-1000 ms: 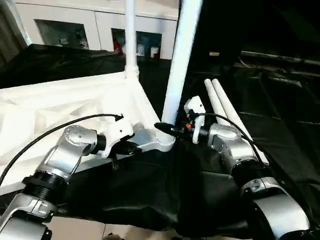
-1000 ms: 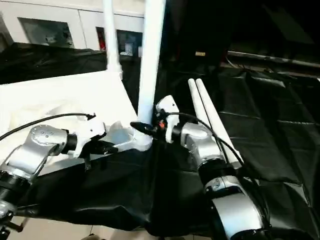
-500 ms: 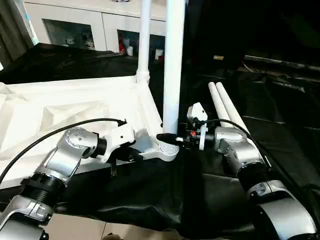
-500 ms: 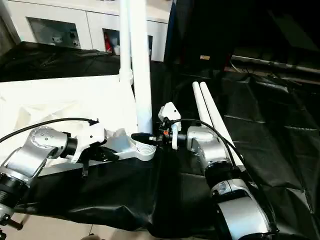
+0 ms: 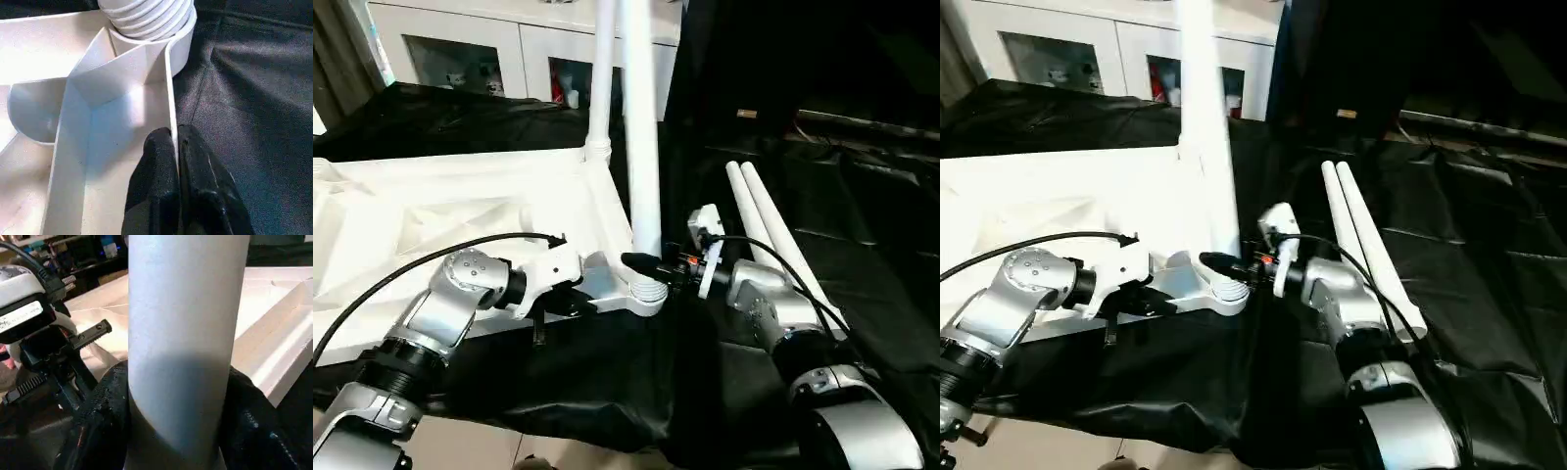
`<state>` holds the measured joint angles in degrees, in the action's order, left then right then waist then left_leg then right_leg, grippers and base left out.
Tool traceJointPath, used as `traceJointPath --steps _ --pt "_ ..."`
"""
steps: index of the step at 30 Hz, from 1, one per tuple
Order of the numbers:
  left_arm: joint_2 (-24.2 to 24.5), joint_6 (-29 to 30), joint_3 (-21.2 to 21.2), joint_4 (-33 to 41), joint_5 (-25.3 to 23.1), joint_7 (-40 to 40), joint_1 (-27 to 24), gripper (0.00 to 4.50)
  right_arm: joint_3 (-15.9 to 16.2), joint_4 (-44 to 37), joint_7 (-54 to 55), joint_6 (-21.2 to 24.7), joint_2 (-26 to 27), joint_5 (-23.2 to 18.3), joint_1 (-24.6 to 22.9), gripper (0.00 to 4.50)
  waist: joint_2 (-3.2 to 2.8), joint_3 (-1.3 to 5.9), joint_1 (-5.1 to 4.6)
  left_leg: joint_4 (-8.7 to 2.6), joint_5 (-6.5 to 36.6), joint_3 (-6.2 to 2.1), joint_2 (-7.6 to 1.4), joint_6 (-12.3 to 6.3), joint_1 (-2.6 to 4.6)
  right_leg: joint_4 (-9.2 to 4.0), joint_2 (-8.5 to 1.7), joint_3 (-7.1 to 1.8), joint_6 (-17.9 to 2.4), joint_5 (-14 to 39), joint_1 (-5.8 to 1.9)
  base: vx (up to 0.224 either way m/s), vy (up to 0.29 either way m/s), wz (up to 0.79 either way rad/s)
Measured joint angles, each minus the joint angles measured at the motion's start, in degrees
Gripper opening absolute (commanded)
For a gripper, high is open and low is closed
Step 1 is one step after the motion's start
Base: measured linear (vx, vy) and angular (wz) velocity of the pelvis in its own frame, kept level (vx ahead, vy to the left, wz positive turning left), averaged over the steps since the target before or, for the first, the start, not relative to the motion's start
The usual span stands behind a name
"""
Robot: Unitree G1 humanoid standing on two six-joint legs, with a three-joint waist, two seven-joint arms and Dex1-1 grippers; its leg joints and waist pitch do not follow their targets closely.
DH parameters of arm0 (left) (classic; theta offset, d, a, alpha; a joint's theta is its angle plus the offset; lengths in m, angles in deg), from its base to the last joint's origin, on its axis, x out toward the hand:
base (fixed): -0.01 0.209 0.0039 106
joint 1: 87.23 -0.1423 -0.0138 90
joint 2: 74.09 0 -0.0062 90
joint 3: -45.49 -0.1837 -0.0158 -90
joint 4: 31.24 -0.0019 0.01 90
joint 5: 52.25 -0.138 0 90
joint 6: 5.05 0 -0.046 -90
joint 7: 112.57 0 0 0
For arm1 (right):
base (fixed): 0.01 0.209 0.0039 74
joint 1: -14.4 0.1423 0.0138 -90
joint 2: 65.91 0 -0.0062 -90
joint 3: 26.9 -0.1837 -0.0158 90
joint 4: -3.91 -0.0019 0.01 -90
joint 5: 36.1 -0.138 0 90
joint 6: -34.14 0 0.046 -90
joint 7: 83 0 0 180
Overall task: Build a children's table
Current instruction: Insert table leg to table base
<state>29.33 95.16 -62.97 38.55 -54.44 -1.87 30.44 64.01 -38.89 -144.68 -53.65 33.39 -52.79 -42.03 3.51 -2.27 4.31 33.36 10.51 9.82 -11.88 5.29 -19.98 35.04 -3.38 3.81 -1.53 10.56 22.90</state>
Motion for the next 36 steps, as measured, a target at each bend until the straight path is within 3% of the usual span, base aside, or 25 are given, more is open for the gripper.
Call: traceJointPath --steps 9,12,17,21,24,26,36 --pt "-0.86 -2.26 -0.14 -2.06 -0.14 0.35 0.81 0.00 -2.70 -5.37 3.47 0.71 1.22 -3.05 -4.56 1.91 -0.82 -0.22 0.82 -0.06 0.00 0.01 0.00 0.00 0.00 -0.02 0.00 -0.01 0.02 0.01 -0.02 0.000 0.000 0.00" --pt "-1.09 -1.44 0.46 -1.76 0.91 0.15 0.75 0.55 -3.09 -7.25 4.08 2.18 1.25 -3.80 -4.98 1.91 -1.16 -0.47 0.83 -0.06 -0.01 0.02 0.00 0.00 -0.09 0.00 -0.01 -0.02 0.01 0.00 0.04 0.000 0.000 0.00" --pt "-2.00 2.43 4.32 6.34 9.14 -2.59 0.62 0.99 -2.99 -10.19 4.48 4.10 1.43 -4.17 -5.81 1.91 -1.31 -0.68 0.55 -0.09 -0.01 0.06 -0.01 0.00 -0.19 -0.04 0.00 -0.02 -0.03 0.03 0.15 0.000 0.000 0.00" --pt "-2.80 9.41 11.76 10.79 18.41 -2.55 1.42 1.13 -2.60 -12.85 5.18 5.26 1.21 -4.11 -5.96 1.91 -1.31 -0.82 0.51 -0.18 -0.02 0.08 -0.03 0.01 -0.25 0.00 0.03 0.00 -0.07 0.06 0.27 0.000 0.000 0.00" --pt "-4.40 12.90 15.85 11.70 22.71 -0.18 3.77 1.45 -2.57 -13.95 5.82 5.27 1.03 -4.04 -5.93 1.91 -1.25 -0.85 0.59 -0.17 -0.02 0.11 -0.02 0.01 -0.24 -0.02 0.03 -0.03 -0.08 0.07 0.25 0.000 0.000 0.00" --pt "-7.21 13.67 18.11 11.36 23.45 4.10 5.87 1.59 -1.91 -14.57 6.13 5.31 0.98 -3.50 -5.92 1.91 -1.09 -0.90 0.64 -0.12 -0.02 0.10 -0.03 0.01 -0.27 -0.02 0.02 -0.03 -0.07 0.06 0.25 0.000 0.000 0.00" --pt "-12.42 13.46 17.70 3.56 20.84 14.57 9.23 2.33 -0.51 -17.98 6.36 6.55 1.33 -3.43 -5.83 1.91 -1.08 -0.92 0.08 -0.18 -0.01 0.10 -0.03 -0.01 -0.35 -0.05 0.04 -0.02 -0.02 0.10 0.30 0.000 0.000 0.00"
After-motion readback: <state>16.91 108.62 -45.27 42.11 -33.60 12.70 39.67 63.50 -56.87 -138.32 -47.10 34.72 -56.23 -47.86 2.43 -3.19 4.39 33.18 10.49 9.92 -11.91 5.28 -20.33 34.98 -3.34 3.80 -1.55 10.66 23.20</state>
